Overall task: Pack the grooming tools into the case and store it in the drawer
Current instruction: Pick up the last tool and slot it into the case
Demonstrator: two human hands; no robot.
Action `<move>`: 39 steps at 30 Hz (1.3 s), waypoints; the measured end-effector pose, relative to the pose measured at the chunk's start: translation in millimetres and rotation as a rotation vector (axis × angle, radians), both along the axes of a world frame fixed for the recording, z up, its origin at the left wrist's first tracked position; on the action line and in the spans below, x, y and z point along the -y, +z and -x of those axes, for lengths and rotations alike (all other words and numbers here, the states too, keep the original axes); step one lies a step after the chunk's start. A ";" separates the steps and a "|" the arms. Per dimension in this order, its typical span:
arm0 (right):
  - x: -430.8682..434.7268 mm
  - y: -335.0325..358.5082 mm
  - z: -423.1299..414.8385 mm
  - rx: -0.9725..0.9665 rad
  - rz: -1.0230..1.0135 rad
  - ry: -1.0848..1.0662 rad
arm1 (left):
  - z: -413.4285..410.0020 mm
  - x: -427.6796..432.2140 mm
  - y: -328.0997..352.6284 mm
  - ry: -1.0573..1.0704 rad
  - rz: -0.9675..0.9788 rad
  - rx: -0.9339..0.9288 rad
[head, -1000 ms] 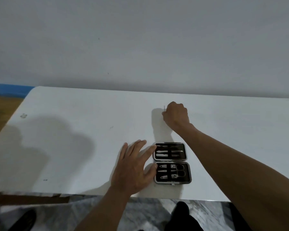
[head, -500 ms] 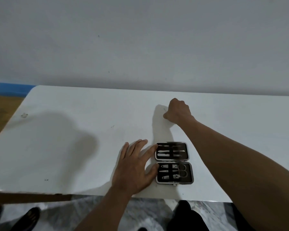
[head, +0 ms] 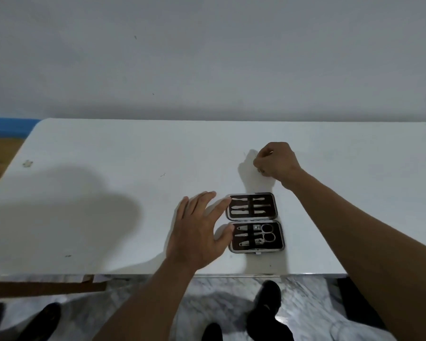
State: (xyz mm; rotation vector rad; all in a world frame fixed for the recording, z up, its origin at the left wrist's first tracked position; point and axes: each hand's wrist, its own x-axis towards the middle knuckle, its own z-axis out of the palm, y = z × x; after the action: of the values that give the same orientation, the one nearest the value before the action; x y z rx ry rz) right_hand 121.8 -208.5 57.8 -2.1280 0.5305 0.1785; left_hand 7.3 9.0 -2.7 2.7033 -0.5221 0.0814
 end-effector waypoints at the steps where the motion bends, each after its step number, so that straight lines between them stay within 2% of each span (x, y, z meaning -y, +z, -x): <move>1: 3.9 1.3 6.3 0.004 -0.053 -0.006 | 0.2 0.0 -0.4 0.001 0.001 0.005; 4: 12.4 9.8 25.1 0.016 -0.127 0.033 | 0.3 0.0 -1.7 0.006 0.012 0.016; 8: 17.6 20.1 46.8 0.074 -0.063 0.094 | 1.1 -0.1 -1.9 0.007 0.011 0.026; 14: 19.6 24.6 71.6 0.091 0.297 0.354 | 0.7 0.2 -3.2 0.005 0.011 0.038; 19: 18.9 19.0 81.9 0.038 0.513 0.504 | 0.9 -0.7 -5.2 0.007 0.001 0.041; 26: 22.3 11.8 82.5 0.081 0.697 0.663 | -0.4 -0.8 -4.5 0.009 0.009 0.034; 39: 22.2 10.2 78.7 0.068 0.759 0.675 | 0.0 -1.0 -4.9 0.015 0.015 0.029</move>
State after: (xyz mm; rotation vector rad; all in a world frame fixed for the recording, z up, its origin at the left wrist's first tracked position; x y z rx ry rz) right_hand 43.2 -230.7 68.0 -2.9831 -0.2391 0.3127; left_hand 7.3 10.0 -7.6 2.6958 -0.5078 0.1278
